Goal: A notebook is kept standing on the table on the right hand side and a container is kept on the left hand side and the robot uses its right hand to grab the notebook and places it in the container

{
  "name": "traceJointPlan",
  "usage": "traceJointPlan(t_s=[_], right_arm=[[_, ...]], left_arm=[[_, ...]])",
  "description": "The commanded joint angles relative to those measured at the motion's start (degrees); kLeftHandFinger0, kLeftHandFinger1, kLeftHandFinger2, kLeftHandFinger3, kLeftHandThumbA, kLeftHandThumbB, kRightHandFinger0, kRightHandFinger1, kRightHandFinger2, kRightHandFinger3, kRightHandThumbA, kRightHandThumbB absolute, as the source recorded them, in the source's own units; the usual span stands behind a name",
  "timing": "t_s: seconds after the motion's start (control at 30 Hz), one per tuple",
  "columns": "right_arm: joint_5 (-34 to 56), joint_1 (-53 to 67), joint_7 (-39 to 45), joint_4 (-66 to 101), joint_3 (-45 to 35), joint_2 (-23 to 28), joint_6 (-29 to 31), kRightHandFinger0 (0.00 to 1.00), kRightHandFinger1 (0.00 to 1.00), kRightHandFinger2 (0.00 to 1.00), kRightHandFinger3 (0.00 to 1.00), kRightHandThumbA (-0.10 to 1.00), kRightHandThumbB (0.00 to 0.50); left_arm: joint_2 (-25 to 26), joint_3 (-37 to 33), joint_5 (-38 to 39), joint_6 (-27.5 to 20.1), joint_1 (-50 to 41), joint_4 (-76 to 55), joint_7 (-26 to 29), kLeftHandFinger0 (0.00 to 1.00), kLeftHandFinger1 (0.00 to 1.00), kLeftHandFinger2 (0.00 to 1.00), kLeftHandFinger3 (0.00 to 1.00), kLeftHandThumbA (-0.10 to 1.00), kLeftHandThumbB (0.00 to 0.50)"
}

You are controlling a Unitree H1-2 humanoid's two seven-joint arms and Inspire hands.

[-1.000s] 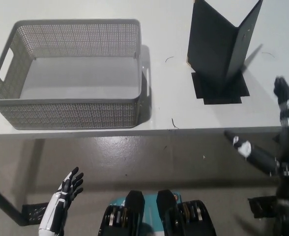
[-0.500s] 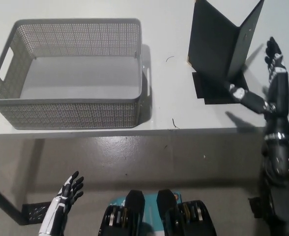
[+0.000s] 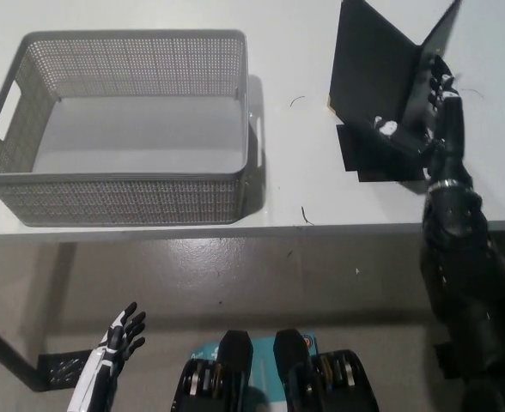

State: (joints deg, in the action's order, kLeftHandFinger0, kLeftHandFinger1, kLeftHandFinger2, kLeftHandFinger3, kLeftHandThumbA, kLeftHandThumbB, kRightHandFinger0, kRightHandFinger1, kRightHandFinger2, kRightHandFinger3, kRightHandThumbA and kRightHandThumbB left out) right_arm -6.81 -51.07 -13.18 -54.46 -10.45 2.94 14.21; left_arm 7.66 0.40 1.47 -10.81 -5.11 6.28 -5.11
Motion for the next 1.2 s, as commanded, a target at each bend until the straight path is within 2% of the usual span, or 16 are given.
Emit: traceJointPlan(t_s=[0.0,0.27,0.3,0.33,0.37,0.4,0.47,0.5,0.53,0.57,0.63,0.7,0.83,0.9,1.03,1.17], right_arm=[[3.4,-9.0,-1.1,-6.3,-0.4,-1.1,2.7,1.0,1.0,1.0,1.0,1.0,0.5],[13.1,-21.9,2.0,-20.0,-7.6,-3.8,4.2,1.0,1.0,1.0,1.0,0.91,0.5],[14.0,-22.9,0.5,-20.8,-9.0,-3.9,4.0,1.0,0.79,1.0,1.0,0.76,0.454],[14.3,-23.4,-0.1,-21.4,-9.7,-3.9,4.0,1.0,0.79,1.0,1.0,0.76,0.454],[16.1,-25.0,-2.8,-22.3,-12.1,-4.1,4.2,0.08,0.05,0.22,0.31,0.22,0.31],[16.6,-25.4,-3.3,-22.6,-13.0,-4.0,4.2,0.02,0.01,0.18,0.24,0.11,0.281],[17.2,-24.9,-4.9,-22.1,-14.5,-4.0,4.0,0.0,0.11,0.54,0.57,-0.1,0.118],[17.5,-24.5,-4.5,-21.9,-14.9,-4.0,4.0,0.0,0.15,0.61,0.64,-0.1,0.099],[17.8,-24.1,-4.5,-21.5,-15.2,-4.0,3.3,0.0,0.12,0.59,0.92,-0.1,0.085],[17.7,-23.7,-4.6,-21.4,-15.2,-4.1,3.3,0.0,0.07,0.55,0.74,-0.1,0.093],[17.7,-22.8,-4.7,-20.9,-15.1,-4.3,3.2,0.0,0.0,0.4,0.72,-0.1,0.1],[18.3,-22.0,-4.5,-20.5,-15.1,-4.1,3.6,0.0,0.0,0.34,0.28,-0.1,0.07],[19.3,-20.8,-3.1,-19.8,-15.3,-3.6,5.0,0.0,0.1,0.64,0.56,-0.1,0.075],[20.2,-20.5,-3.4,-18.8,-15.7,-3.5,4.5,0.0,0.1,0.64,0.68,-0.1,0.08],[22.1,-20.8,-5.2,-17.2,-16.9,-3.8,4.0,0.0,0.04,0.61,0.41,-0.1,0.087],[24.6,-19.4,-2.8,-7.5,-17.9,-5.1,5.2,0.0,0.16,0.71,0.67,-0.1,0.065]], left_arm=[[0.4,0.1,0.6,-3.1,-0.5,-0.3,-0.7,1.0,1.0,1.0,1.0,1.0,0.144],[-0.1,-0.7,-0.2,-4.4,-0.6,0.4,-0.6,1.0,1.0,1.0,1.0,1.0,0.176],[-0.2,-0.7,-0.1,-4.5,-0.6,0.5,-0.6,1.0,1.0,1.0,1.0,1.0,0.175],[-0.2,-0.7,0.0,-4.5,-0.5,0.5,-0.6,1.0,1.0,1.0,1.0,1.0,0.175],[-0.1,-0.6,0.4,-4.4,-0.5,0.3,-0.9,1.0,1.0,1.0,1.0,1.0,0.166],[0.1,-0.6,0.2,-4.3,-0.4,0.2,-0.9,1.0,1.0,1.0,1.0,1.0,0.166],[0.1,-0.5,-0.1,-4.7,-0.6,0.2,-0.6,1.0,1.0,1.0,1.0,1.0,0.184],[0.2,-0.5,-0.2,-5.0,-0.7,0.2,-0.5,1.0,1.0,1.0,1.0,1.0,0.182],[0.2,-0.5,-0.2,-4.9,-0.8,0.2,-0.5,1.0,1.0,1.0,1.0,1.0,0.194],[0.4,-0.4,-0.3,-4.9,-1.0,0.2,-0.6,1.0,1.0,1.0,1.0,1.0,0.206],[0.5,-0.4,0.0,-4.9,-1.2,0.3,-0.8,1.0,1.0,1.0,1.0,1.0,0.194],[0.4,-0.5,0.3,-5.3,-1.3,0.7,-0.8,1.0,1.0,1.0,1.0,1.0,0.195],[0.2,-0.3,-0.2,-5.8,-1.6,1.0,-0.4,1.0,1.0,1.0,1.0,1.0,0.203],[0.3,-0.3,0.0,-5.7,-1.6,1.1,-0.5,1.0,1.0,1.0,1.0,1.0,0.21],[0.2,-0.4,0.1,-6.2,-1.9,1.4,-0.7,1.0,1.0,1.0,1.0,1.0,0.213],[0.3,-0.4,0.1,-5.3,-1.9,0.9,-0.7,1.0,1.0,1.0,1.0,1.0,0.235]])
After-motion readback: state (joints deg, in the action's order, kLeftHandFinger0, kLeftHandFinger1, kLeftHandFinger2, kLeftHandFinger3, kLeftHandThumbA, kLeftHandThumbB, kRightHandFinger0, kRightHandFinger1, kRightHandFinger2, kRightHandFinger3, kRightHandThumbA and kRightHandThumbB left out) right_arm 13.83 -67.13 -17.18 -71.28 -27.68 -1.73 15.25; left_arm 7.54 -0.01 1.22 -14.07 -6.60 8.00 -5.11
